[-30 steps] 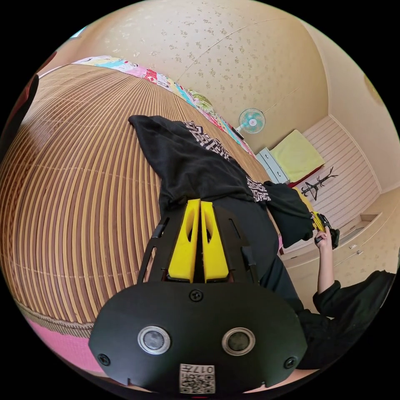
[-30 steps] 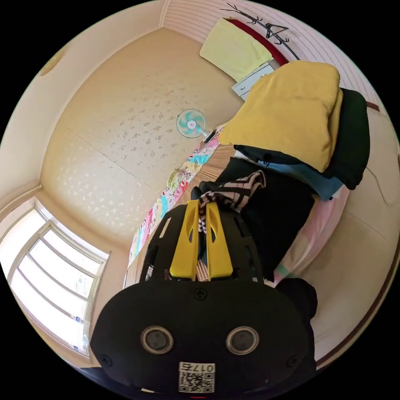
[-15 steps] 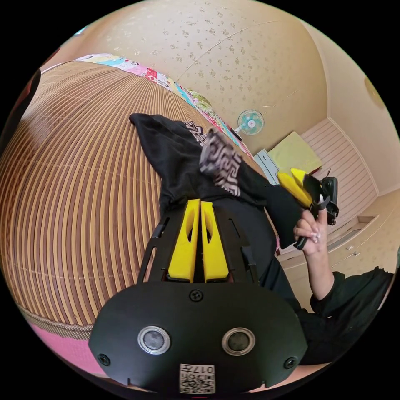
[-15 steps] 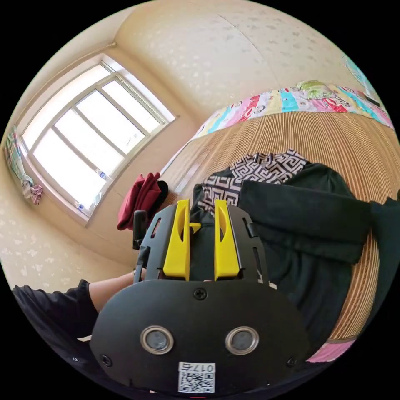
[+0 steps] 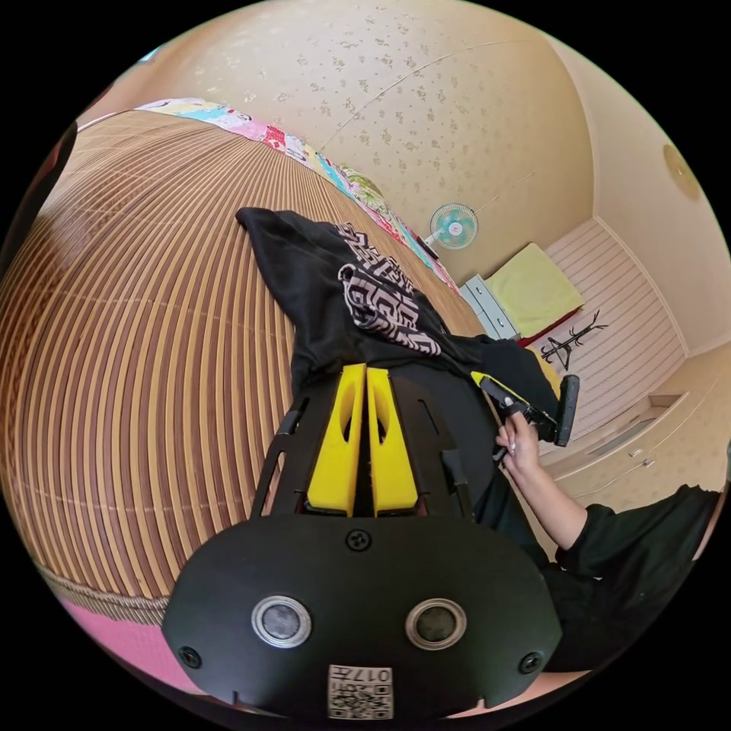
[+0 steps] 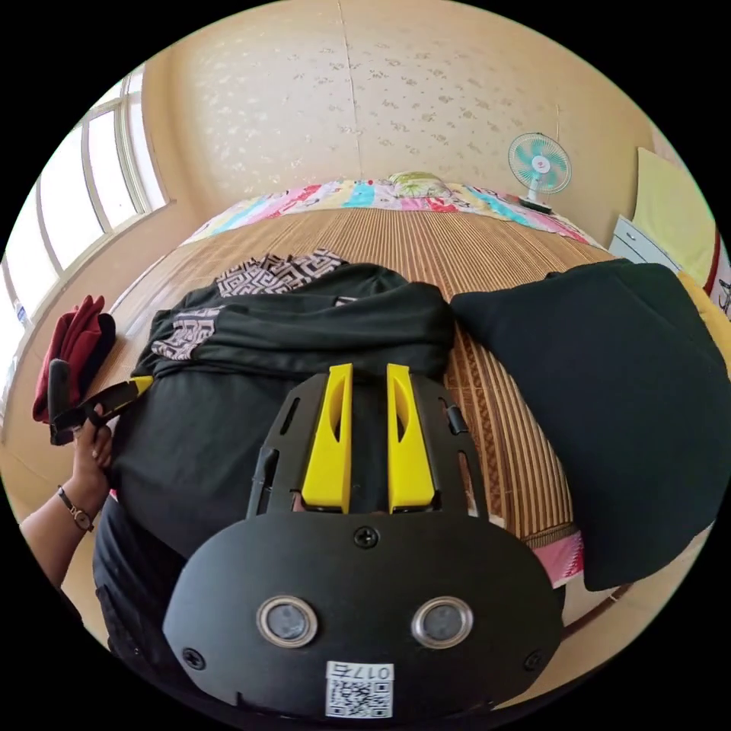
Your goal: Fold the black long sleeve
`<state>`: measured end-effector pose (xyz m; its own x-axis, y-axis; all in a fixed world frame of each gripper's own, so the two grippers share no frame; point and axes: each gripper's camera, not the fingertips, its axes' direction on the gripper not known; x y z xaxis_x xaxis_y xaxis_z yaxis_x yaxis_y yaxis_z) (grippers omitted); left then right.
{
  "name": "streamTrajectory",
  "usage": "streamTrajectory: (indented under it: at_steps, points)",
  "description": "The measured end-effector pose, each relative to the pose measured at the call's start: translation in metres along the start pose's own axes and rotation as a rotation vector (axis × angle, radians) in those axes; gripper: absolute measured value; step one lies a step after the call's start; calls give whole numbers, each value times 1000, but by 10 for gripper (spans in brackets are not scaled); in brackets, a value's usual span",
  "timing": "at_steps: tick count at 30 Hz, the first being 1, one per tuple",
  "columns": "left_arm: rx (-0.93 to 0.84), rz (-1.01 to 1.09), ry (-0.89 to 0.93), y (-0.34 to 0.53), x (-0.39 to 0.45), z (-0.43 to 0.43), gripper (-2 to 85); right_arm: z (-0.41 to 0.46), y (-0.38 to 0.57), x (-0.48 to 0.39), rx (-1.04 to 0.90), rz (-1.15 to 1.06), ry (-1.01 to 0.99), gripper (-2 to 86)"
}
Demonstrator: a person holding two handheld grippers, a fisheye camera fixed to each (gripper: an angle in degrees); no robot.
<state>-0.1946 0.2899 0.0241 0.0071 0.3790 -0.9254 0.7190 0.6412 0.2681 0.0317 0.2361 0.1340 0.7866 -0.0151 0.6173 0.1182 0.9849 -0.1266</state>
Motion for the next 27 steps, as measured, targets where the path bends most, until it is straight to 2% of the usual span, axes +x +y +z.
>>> streamTrajectory:
  at_steps: [5,6,8,10,12,14,18,23,27]
  points:
    - [7,-50,-99,5,16,3,4,17,18,2,35,-31,20,73]
    - [35,-62,-118,5,20,-3,18,19,19,4,36,-31,20,73]
    - [218,-75,-80,-1,37,-36,62,22,24,12,44,-25,4,73]
    - [271,-107,-33,-20,38,-40,73,24,28,22,51,-11,-27,73]
    - [205,-107,-41,-53,37,-18,88,26,30,34,54,10,-59,73]
    - [105,-61,-124,-87,39,29,105,27,34,43,58,12,-72,72]
    - [-37,-48,-223,-108,25,103,105,29,38,47,59,-3,-47,72]
    - [-150,-6,-258,-105,4,165,12,30,41,62,55,-6,-38,70]
    - [-146,108,-303,-106,20,162,-4,28,44,72,64,-7,-38,70]
